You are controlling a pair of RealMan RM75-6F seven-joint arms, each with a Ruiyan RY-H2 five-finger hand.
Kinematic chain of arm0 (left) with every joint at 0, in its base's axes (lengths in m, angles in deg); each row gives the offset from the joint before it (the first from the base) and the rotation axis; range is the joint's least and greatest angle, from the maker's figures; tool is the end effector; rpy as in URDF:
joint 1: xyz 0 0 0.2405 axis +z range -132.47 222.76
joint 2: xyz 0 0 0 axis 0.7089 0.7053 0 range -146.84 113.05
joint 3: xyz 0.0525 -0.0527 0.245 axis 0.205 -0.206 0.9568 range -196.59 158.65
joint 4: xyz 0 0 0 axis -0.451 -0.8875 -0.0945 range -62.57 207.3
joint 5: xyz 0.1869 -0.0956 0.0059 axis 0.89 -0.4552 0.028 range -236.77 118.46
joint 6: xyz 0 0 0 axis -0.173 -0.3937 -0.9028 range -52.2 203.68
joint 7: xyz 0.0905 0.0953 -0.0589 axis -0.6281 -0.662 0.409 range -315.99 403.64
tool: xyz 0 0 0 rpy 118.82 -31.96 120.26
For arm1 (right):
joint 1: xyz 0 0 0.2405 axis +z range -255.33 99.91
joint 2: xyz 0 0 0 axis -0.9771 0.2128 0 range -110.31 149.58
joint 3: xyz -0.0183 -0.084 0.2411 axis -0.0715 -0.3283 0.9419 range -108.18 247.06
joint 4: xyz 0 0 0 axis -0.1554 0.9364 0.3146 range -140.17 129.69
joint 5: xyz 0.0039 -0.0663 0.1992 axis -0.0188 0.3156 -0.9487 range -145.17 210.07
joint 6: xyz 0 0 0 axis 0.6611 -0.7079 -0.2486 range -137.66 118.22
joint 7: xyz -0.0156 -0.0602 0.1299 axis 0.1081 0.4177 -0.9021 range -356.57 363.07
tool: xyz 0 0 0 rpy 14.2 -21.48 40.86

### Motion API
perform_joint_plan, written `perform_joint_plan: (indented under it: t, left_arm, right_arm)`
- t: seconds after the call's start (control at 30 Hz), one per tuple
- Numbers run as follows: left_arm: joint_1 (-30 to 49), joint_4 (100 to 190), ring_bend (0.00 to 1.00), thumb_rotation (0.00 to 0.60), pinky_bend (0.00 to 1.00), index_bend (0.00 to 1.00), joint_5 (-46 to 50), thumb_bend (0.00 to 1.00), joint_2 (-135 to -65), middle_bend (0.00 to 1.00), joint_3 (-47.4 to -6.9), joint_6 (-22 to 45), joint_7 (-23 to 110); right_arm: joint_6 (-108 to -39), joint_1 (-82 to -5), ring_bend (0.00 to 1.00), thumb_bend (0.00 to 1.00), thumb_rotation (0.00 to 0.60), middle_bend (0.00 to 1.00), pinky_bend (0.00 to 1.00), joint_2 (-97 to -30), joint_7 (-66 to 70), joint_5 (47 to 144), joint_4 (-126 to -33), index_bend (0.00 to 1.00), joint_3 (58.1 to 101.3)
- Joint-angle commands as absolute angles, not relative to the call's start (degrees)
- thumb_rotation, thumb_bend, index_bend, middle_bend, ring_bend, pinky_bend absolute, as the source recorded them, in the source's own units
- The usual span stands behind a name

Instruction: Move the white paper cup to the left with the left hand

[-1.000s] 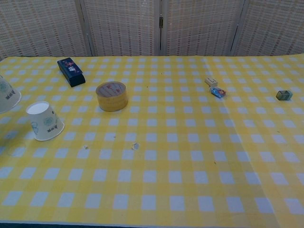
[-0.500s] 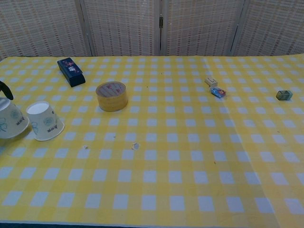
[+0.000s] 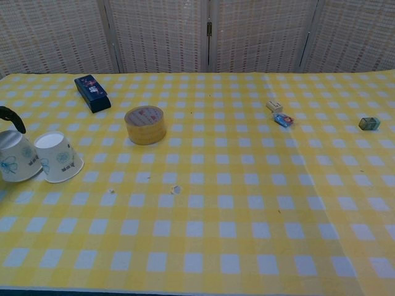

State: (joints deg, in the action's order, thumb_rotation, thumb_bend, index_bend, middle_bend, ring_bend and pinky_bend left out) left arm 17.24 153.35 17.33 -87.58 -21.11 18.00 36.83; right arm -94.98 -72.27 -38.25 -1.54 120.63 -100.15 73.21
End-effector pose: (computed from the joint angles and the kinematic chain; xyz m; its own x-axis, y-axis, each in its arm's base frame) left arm -0.2944 0.3016 0.0905 0.5932 0.2654 0.7600 0.8047 -0.2245 -0.5496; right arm -0.3006 -0.1871 0.1897 0.3789 0.0211 0.9252 -0.9232 -0.0605 0.3794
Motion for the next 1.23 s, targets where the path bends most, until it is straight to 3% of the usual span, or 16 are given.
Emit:
perform_joint_plan:
  t: [0.03,0.37,0.7,1.23]
  left_arm:
    - [17.2,153.7,0.17,0.6,0.09,0.26,17.0,0.45,-87.5,0.22,-21.1,18.2,36.6]
    - [17.6,156.7,0.14,0.6,0.05,0.14,15.7,0.45,-85.1,0.19,-21.7,17.9,36.3]
    - [23.0,158.4,0.14,0.6,0.06,0.16,13.1,0.46,-84.0,0.19,-24.5,8.1,40.3]
    - [34.9,162.1,0.15,0.6,0.05,0.18,19.0,0.46,-84.2,0.19,-20.2,-8.7,39.8]
  right_arm:
    - [-95.0,-72.3,0.02,0.1,0.6,0.0,0.0,-38.3,-1.6,120.6,-100.1,0.0,73.2]
    - [-94.7,-72.3,0.02,0.1,0.6,0.0,0.0,-38.5,-1.8,120.5,-99.7,0.0,73.1]
    - [-92.6,-71.8,0.03,0.1,0.6,0.0,0.0,-39.2,-3.1,120.0,-98.9,0.0,72.5]
    - [-90.8,-70.8,0.07,0.1,0.6,0.0,0.0,-40.4,-7.0,122.2,-98.8,0.0,71.1]
